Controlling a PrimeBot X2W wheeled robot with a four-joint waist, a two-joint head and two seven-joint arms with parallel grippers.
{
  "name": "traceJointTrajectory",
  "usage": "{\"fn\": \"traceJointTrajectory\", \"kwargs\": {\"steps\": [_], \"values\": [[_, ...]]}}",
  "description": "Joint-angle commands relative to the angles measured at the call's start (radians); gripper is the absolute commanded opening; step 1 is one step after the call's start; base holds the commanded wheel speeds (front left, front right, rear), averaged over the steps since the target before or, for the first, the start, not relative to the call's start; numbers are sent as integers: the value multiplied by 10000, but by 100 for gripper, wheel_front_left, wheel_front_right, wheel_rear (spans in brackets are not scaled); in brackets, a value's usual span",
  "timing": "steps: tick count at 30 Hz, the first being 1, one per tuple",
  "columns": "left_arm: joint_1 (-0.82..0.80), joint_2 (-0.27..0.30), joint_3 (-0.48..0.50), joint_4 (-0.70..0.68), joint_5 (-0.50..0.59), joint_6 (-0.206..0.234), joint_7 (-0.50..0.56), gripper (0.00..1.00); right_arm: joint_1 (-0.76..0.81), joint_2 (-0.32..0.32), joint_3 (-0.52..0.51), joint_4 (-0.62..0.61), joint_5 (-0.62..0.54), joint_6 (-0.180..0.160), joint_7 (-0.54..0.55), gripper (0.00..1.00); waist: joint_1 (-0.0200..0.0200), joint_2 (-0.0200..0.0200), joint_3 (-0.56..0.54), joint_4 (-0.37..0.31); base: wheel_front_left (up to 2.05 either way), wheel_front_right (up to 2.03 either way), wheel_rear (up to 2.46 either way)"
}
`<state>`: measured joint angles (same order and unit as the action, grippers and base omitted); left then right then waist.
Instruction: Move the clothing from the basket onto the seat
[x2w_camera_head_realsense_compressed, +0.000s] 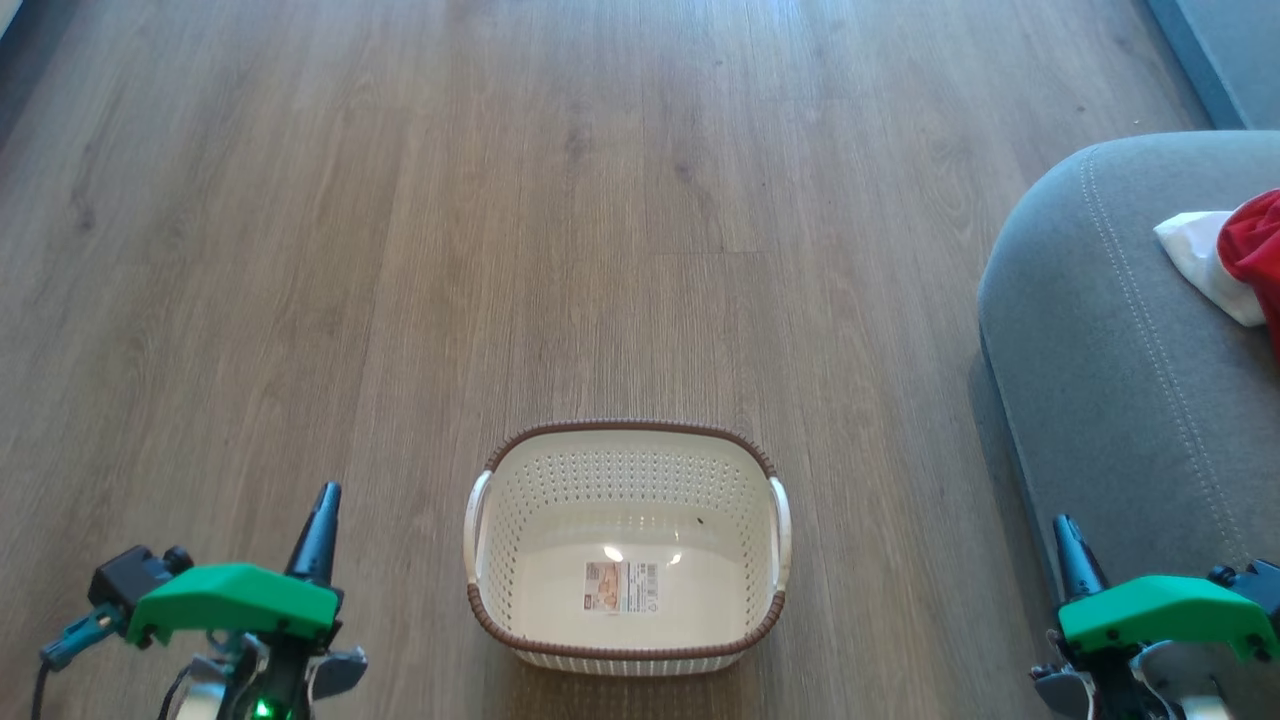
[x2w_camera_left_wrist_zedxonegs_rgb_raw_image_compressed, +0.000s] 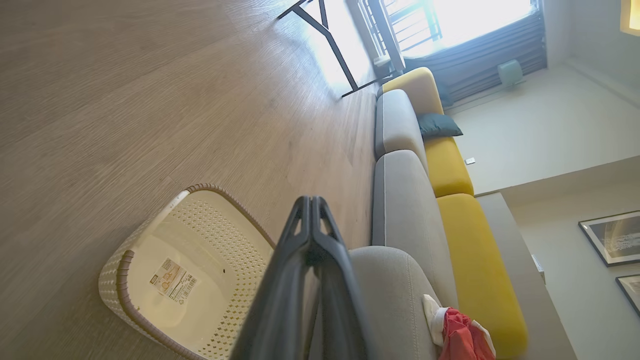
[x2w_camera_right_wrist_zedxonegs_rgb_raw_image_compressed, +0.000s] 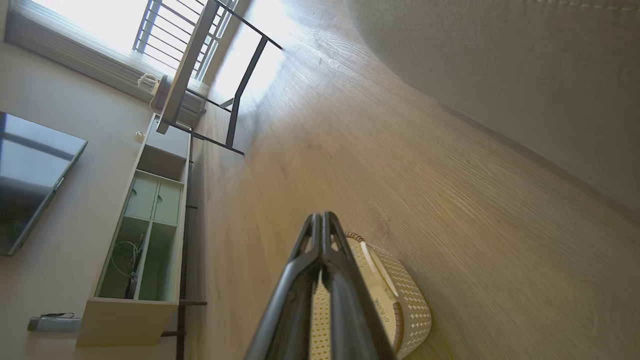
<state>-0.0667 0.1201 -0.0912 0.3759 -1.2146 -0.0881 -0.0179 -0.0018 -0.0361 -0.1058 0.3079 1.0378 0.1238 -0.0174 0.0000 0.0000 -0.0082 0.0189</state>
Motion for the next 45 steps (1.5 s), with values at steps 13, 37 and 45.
{"fn": "traceJointTrajectory", "kwargs": {"steps": [13, 37, 45], "values": [[-454, -152, 824, -629, -1209, -179, 389, 0, -716, -111, 34, -452, 1752, 51, 405, 0, 0, 0, 32, -54, 0, 0, 0], [-426, -543, 1702, -1111, -3157, -355, 1050, 0, -963, -132, -48, -580, 4577, 64, 1049, 0, 0, 0, 90, -150, 0, 0, 0], [-417, -678, 2007, -1278, -3833, -416, 1280, 0, -1049, -140, -77, -624, 5557, 69, 1272, 0, 0, 0, 110, -183, 0, 0, 0]]}}
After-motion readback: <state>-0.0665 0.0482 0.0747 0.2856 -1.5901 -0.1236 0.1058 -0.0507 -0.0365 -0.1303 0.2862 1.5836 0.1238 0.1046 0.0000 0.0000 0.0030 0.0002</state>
